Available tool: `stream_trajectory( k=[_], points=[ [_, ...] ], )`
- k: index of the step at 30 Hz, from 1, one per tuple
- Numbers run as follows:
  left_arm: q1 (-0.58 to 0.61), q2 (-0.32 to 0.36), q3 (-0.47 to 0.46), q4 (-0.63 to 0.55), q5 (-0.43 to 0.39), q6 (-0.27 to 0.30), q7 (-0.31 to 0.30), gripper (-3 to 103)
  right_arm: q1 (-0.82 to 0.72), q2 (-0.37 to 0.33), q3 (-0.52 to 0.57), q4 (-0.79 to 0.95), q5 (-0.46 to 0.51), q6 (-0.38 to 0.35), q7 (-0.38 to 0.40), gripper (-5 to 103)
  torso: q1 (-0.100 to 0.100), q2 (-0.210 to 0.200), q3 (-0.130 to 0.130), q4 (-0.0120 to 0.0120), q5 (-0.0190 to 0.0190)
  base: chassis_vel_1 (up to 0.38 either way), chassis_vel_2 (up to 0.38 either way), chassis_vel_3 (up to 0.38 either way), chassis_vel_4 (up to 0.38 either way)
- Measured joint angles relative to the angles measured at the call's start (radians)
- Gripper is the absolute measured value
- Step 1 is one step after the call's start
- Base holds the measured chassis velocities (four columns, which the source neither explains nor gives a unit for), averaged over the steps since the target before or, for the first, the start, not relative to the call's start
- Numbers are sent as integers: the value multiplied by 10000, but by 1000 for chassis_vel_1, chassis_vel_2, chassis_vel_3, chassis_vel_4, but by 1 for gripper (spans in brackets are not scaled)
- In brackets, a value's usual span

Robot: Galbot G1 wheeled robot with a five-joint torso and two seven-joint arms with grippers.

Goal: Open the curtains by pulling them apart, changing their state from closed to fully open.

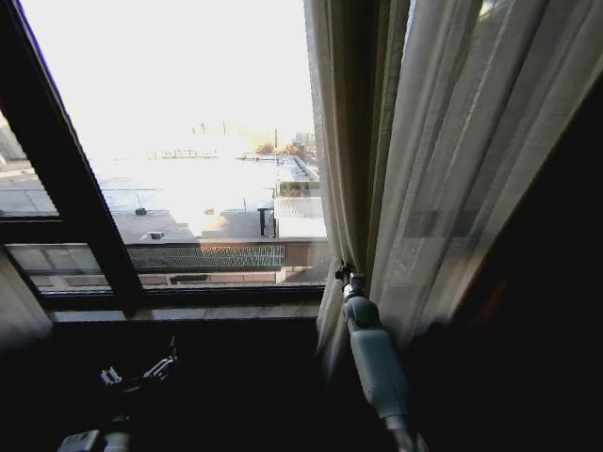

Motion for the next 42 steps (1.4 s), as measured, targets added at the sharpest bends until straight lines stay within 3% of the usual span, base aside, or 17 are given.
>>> stream_trajectory(
  k=[26, 42],
  points=[
    [17, -22, 58, -62, 6, 27, -1, 100, 41, -50, 9, -98, 24, 164, -30, 0, -2, 0, 0, -2, 2, -336, -368, 333, 370],
    [244, -137, -25, -142, 15, -266, 0, 100, 3, -159, 343, -121, 86, 194, 225, 0, -1, 0, 0, 4, 3, -52, -69, 67, 46]
  ],
)
